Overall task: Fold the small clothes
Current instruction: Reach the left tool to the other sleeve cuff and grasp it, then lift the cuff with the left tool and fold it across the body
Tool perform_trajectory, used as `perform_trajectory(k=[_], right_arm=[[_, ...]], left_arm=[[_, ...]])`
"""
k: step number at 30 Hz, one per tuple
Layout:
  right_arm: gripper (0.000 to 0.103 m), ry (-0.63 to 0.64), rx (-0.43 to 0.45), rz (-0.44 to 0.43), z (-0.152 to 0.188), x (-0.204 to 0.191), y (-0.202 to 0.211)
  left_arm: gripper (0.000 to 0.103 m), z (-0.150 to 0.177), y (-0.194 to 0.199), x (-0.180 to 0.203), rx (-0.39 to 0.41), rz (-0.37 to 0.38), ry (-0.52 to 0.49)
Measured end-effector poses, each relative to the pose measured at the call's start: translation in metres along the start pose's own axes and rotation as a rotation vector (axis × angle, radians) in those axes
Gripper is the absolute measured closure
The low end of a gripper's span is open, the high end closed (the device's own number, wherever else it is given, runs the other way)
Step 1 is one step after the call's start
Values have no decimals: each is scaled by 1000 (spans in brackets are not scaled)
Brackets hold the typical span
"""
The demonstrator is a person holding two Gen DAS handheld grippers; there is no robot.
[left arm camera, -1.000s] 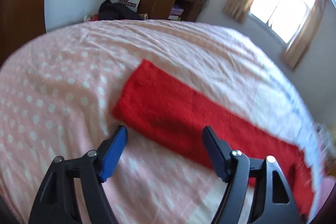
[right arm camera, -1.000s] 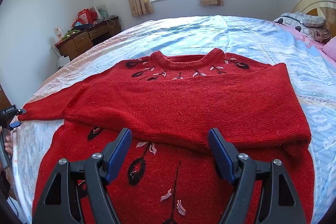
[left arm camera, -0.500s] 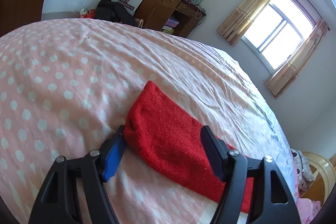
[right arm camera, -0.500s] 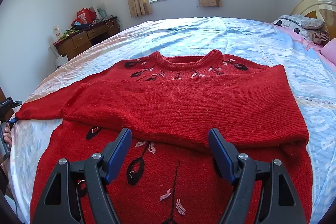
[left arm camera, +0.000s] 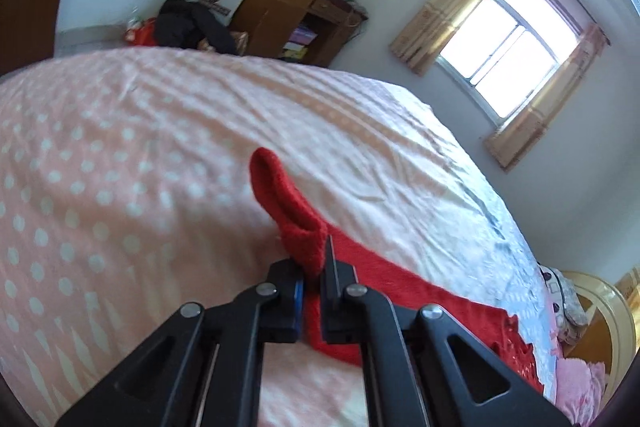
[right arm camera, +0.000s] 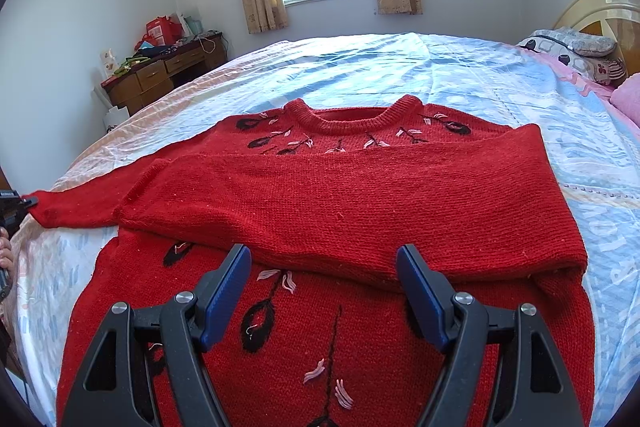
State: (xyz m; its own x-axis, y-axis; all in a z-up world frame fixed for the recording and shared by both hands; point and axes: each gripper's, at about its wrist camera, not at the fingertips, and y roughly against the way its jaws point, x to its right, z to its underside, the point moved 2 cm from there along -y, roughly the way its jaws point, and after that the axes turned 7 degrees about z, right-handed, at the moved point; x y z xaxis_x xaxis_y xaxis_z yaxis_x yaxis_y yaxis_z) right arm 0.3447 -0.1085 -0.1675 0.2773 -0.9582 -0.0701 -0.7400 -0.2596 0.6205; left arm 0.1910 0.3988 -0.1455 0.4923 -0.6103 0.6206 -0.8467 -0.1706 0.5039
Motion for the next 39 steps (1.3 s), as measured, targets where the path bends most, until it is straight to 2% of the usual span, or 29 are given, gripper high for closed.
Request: perform_trajectory(k=[6, 11, 14, 21, 24, 39], right_arm=[[27, -13, -7, -11, -3, 4, 1], [27, -131, -11, -37, -8, 26, 16], [27, -163, -17, -24, -9, 39, 28], [27, -129, -6, 9, -13, 58, 59], [27, -146, -12, -8, -10, 69, 75], [27, -136, -68, -23, 21, 103, 113]], left_arm=[[98, -6, 11, 38, 4, 67, -38], [98, -8, 21, 81, -2, 138, -110], [98, -5, 26, 108, -11, 174, -170], [98, 1, 31, 153, -20, 259, -213], [98, 5, 27, 175, -38, 291, -233], [98, 36, 13, 260, -86, 377, -281]])
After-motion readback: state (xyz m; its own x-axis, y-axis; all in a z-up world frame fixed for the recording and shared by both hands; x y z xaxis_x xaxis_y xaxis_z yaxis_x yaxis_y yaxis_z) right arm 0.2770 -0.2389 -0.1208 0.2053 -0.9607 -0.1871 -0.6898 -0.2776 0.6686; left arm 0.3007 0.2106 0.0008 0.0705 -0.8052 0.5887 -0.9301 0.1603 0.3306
